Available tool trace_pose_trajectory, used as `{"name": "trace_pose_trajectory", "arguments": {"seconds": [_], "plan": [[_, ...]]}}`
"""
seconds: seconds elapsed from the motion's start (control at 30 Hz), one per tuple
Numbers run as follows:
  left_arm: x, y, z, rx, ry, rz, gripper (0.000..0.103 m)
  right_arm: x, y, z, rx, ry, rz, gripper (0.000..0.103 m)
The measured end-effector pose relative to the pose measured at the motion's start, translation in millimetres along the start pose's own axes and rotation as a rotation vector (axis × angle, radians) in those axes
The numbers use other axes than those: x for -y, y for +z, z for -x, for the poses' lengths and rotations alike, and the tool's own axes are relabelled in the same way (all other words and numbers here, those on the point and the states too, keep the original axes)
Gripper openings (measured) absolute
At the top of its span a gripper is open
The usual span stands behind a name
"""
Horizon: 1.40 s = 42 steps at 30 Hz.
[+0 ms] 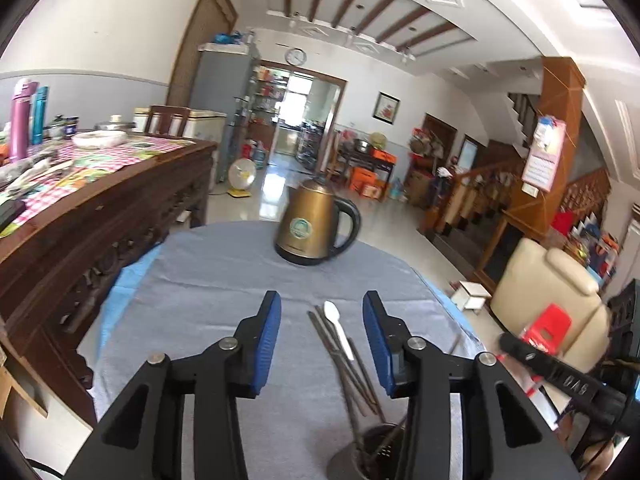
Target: Organize utensils
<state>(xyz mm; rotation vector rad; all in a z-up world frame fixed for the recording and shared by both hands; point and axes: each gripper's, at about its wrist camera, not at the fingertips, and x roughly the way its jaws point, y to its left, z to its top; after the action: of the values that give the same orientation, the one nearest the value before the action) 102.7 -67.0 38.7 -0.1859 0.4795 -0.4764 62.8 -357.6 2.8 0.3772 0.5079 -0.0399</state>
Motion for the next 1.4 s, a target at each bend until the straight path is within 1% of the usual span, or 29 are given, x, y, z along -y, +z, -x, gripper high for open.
{"name": "trace_pose_trajectory", "arguments": {"seconds": [0.03, 0.07, 0.17, 0.23, 0.37, 0.43, 0.6, 0.7, 0.83, 0.9, 0.97, 1.1, 1.2, 1.3, 1.33, 1.37, 1.4], "plan": [[-4.5, 0.4, 0.6, 0.003, 0.007, 0.009, 0.046, 5.5, 1.0, 3.0, 0.018, -0.016, -0.018, 0.029], [-12.3, 0.9, 0.9, 0.005, 0.023, 0.027, 0.046, 11.9, 2.6, 5.6, 0.035, -0.033, -0.036, 0.031], [-29.7, 1.9, -4.8, -0.012, 0.052, 0.067, 0.047, 26.0, 7.8, 3.7, 0.048, -0.075, -0.072, 0.031], [-41.3, -1.8, -11.3, -0.037, 0.074, 0.087, 0.047, 36.8, 9.8, -2.6, 0.029, -0.094, -0.094, 0.031], [-61.3, -14.8, -37.2, -0.119, 0.11, 0.126, 0.047, 60.8, 2.9, -19.1, -0.037, -0.122, -0.14, 0.031], [-72.3, -26.5, -56.1, -0.181, 0.124, 0.148, 0.047, 70.5, -2.8, -32.0, -0.085, -0.13, -0.159, 0.031], [-86.9, -55.8, -99.2, -0.309, 0.131, 0.163, 0.047, 94.3, -22.8, -68.3, -0.216, -0.109, -0.21, 0.031], [-93.2, -67.8, -123.9, -0.371, 0.131, 0.169, 0.047, 105.1, -34.7, -93.3, -0.281, -0.084, -0.235, 0.031], [-99.3, -81.9, -150.0, -0.431, 0.126, 0.191, 0.047, 111.0, -42.2, -135.8, -0.367, -0.091, -0.21, 0.031], [-100.5, -86.2, -162.6, -0.456, 0.127, 0.188, 0.047, 114.8, -43.3, -155.1, -0.401, -0.074, -0.217, 0.031], [-101.6, -87.0, -172.8, -0.473, 0.128, 0.179, 0.047, 116.6, -42.1, -180.0, -0.435, -0.069, -0.209, 0.03], [-98.5, -85.1, -190.9, -0.499, 0.121, 0.153, 0.047, 109.7, -38.6, -228.4, -0.512, -0.056, -0.152, 0.03], [-93.9, -82.5, -200.3, -0.507, 0.107, 0.128, 0.047, 99.8, -36.6, -253.6, -0.539, -0.065, -0.108, 0.03], [-88.8, -78.9, -213.7, -0.52, 0.085, 0.103, 0.047, 92.1, -38.4, -270.5, -0.564, -0.086, -0.075, 0.03], [-86.1, -77.8, -220.7, -0.528, 0.077, 0.096, 0.047, 91.5, -39.1, -275.2, -0.575, -0.096, -0.066, 0.028], [-83.6, -77.0, -226.5, -0.535, 0.067, 0.091, 0.047, 91.2, -40.5, -279.2, -0.585, -0.107, -0.058, 0.022], [-80.8, -76.2, -231.2, -0.538, 0.055, 0.086, 0.047, 92.2, -42.4, -283.2, -0.594, -0.123, -0.052, 0.02]]}}
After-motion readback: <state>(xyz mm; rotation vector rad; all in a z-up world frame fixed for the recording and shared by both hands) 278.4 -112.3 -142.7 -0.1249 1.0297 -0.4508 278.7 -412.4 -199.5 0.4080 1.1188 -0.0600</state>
